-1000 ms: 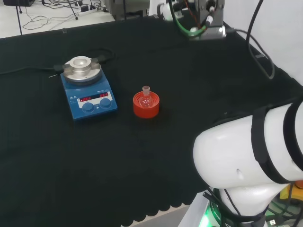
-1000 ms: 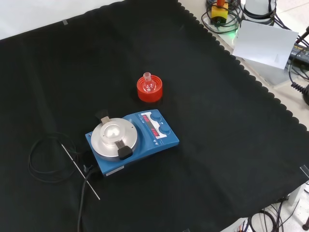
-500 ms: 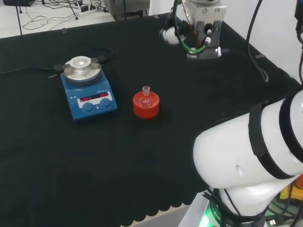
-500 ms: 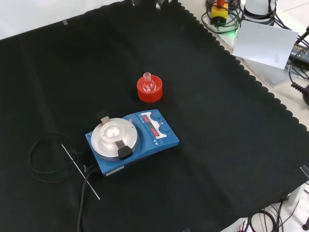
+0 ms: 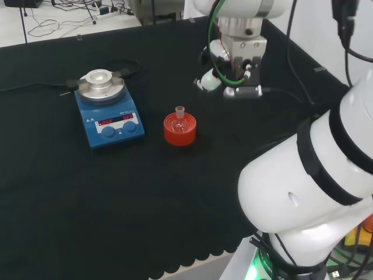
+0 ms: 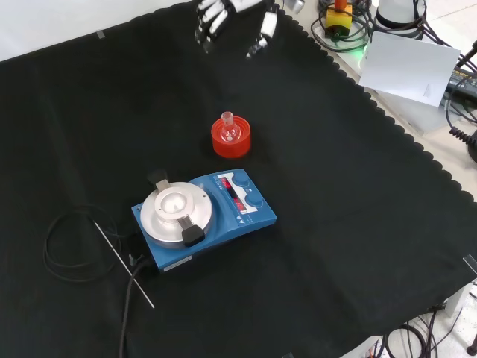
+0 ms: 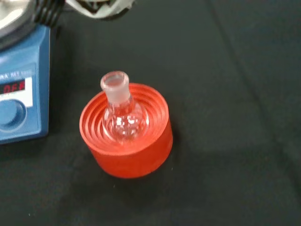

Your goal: Pick up the round-bottom flask.

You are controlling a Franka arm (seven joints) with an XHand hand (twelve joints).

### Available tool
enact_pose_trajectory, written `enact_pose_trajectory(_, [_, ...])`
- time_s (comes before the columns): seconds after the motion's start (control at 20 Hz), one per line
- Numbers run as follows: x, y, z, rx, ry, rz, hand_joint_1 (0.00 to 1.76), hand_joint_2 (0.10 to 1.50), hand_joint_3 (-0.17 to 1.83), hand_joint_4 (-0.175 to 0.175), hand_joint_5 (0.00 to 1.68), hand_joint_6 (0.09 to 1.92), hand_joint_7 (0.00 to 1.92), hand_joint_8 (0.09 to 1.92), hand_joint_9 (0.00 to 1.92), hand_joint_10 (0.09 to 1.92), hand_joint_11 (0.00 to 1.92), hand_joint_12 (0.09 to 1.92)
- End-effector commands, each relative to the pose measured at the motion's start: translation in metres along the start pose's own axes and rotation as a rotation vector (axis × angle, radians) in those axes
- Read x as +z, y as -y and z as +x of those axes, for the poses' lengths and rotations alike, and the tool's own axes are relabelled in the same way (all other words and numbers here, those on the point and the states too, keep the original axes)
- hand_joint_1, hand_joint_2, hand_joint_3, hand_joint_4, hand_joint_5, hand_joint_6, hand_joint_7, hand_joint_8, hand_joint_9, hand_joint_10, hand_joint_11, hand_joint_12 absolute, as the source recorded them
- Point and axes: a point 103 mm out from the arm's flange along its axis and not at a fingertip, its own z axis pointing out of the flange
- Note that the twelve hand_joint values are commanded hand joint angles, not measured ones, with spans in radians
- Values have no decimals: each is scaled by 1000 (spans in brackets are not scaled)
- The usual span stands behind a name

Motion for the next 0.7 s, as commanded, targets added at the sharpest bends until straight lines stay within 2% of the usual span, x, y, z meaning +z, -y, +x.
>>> enact_pose_trajectory(0.05, [37,-24,6,-14,-41,9,895,680,665,-45,528,310,174,658,363,704,30,1426])
enact_pose_trajectory(0.4, [55,-37,12,-37,-60,27,916,654,688,-46,580,366,201,666,393,699,52,1418])
enact_pose_trajectory(0.7, [66,-43,12,-48,-71,28,937,632,705,-48,629,503,243,677,438,688,85,1415])
